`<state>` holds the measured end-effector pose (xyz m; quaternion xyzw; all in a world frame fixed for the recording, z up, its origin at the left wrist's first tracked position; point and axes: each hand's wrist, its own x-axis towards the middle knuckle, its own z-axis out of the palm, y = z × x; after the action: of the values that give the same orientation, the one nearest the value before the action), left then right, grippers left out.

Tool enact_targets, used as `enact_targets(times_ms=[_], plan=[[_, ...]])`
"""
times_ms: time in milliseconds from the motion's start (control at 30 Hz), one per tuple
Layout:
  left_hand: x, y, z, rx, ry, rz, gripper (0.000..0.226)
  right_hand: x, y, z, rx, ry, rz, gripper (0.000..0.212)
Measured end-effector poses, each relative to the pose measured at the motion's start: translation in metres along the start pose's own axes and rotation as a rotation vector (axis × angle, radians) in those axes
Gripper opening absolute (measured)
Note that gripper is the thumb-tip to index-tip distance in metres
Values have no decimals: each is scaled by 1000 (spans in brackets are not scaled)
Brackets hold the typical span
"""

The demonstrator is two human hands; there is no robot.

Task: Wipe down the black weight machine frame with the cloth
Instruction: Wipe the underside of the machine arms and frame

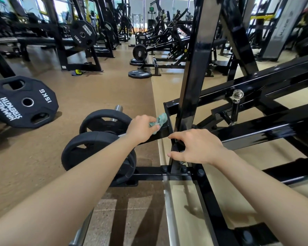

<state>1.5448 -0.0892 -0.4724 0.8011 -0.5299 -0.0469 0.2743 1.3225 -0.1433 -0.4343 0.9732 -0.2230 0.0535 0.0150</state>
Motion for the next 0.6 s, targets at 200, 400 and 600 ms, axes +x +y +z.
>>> enact_targets(times_ms=[200,400,600], plan=[[-6,16,2,48,9,37,41,0,2,1,-3,-4,6,71],[-5,-10,-17,156,21,-254,40,0,3,0,18,-29,13,79],[-11,-6,-12,6,51,-186,41,-10,15,-20,-10,-66,26,81]])
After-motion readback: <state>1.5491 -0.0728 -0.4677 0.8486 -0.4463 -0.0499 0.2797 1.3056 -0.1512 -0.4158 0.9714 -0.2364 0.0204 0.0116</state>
